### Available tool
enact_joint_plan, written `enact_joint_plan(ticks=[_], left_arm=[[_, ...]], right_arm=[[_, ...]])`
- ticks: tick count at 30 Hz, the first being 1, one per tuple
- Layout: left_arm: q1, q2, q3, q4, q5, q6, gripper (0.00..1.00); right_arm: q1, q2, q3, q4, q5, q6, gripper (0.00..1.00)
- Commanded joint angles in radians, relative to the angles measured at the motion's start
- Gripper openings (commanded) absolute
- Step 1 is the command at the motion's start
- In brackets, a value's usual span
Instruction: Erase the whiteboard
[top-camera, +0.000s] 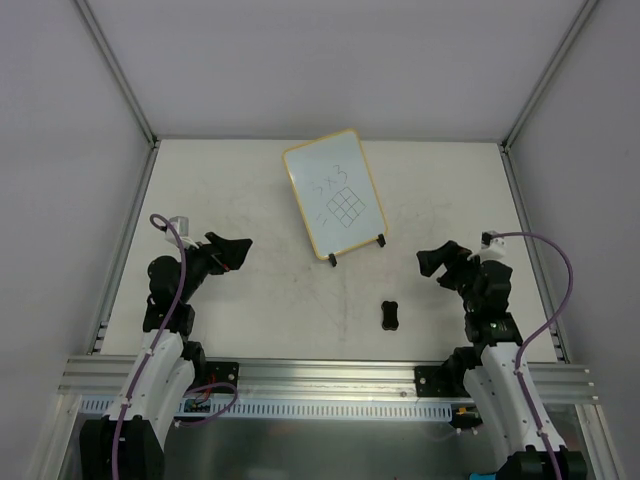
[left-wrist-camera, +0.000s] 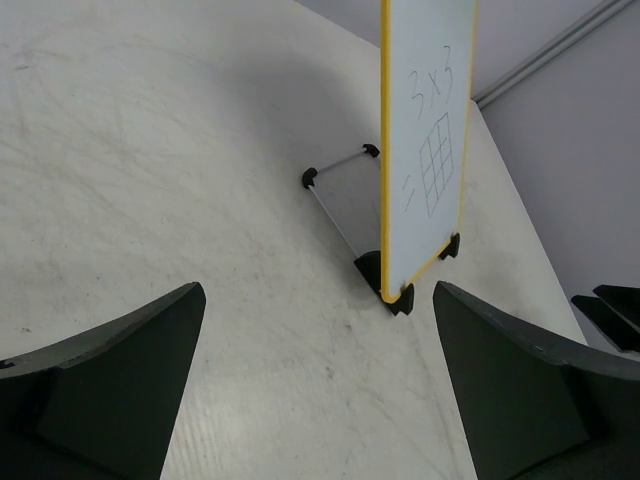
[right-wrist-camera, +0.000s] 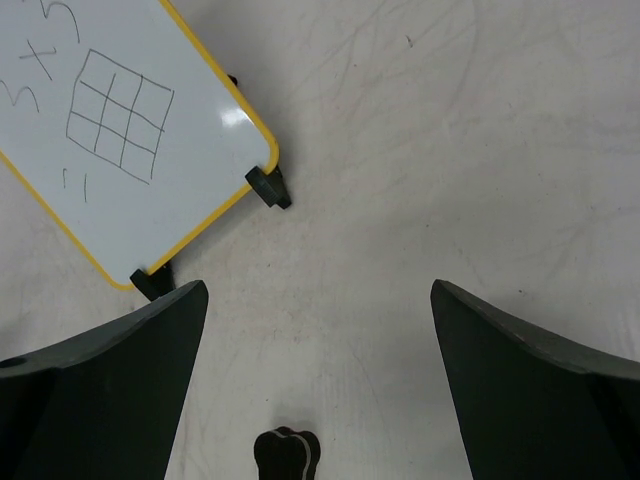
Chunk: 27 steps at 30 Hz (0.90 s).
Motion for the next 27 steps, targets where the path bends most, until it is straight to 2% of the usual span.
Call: enact_joint_plan(ticks=[1, 6, 13, 20, 23, 27], left_arm=[[-0.001, 0.009, 0.000, 0.081, 0.079, -0.001, 0.99], [-0.001, 0.023, 0.008, 0.086, 0.085, -0.001, 0.99], [-0.001, -0.018, -0.009, 0.089, 0.083, 0.002, 0.99], [-0.001, -0.011, -0.004, 0.089, 0.088, -0.001, 0.99], [-0.001, -0.008, -0.003, 0.089, 0.094, -0.002, 0.99], [-0.001, -0.009, -0.003, 0.089, 0.093, -0.004, 0.99]], right_arm=[[0.050, 0.034, 0.064, -0.017, -0.019, -0.035, 0.99], [0.176, 0.091, 0.174, -0.221, 0.110, -0.083, 0.99], [0.479, 0.175, 0.315, -0.462, 0.320, -0.061, 0.99], [0.748, 0.306, 0.412, -0.726, 0.612, 0.121, 0.94], [0.853, 0.356, 0.420, -0.784, 0.669, 0.254, 0.92], [0.897, 0.375, 0.382, -0.768, 0.660, 0.331, 0.87]])
